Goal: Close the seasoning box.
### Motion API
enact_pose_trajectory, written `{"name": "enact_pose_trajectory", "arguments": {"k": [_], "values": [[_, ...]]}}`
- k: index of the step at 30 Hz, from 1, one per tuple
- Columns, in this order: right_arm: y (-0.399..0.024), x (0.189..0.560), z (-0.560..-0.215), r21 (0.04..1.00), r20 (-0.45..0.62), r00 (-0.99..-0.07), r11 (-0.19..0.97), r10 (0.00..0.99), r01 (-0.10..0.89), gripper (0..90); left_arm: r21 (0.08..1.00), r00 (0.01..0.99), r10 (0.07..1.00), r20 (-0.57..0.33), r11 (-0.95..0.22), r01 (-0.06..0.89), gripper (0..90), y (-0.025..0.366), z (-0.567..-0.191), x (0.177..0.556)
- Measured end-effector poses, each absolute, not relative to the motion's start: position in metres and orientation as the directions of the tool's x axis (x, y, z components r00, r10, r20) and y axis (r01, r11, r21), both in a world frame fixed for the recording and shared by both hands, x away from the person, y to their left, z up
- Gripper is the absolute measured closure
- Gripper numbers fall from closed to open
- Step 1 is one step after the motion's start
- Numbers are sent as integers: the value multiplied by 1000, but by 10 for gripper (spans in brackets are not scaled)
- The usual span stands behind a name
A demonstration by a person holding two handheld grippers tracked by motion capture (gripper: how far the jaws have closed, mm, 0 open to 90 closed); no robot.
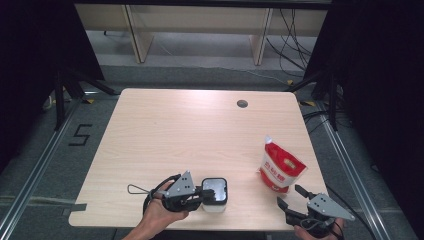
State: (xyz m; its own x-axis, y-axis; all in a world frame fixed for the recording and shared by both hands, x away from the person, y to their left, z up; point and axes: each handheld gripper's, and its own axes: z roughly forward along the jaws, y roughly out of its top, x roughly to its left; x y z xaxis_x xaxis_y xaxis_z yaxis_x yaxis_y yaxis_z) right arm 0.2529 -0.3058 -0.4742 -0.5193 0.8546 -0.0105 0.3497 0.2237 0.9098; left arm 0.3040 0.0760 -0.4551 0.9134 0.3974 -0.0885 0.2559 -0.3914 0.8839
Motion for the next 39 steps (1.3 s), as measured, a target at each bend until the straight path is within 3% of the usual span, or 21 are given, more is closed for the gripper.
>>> {"name": "enact_pose_trajectory", "arguments": {"k": [8,13,16,21,28,39], "values": [[-306,253,-474,909,-11,-521,225,854,350,271,895,916,385,-113,-360,262,772,79,-455,307],[-306,252,-474,912,-7,-517,218,856,349,270,912,918,369,-142,-311,266,606,86,-450,304],[-306,252,-474,913,-12,-513,219,858,345,270,908,896,412,-167,-289,303,471,92,-451,303],[-305,251,-473,913,-4,-518,215,855,347,270,908,895,417,-158,-295,298,376,103,-457,305],[-304,252,-473,917,-24,-528,229,849,327,259,890,872,460,-166,-311,333,284,119,-461,301],[-300,241,-474,906,35,-517,191,855,377,242,880,852,499,-161,-318,352,204,141,-468,294]]}}
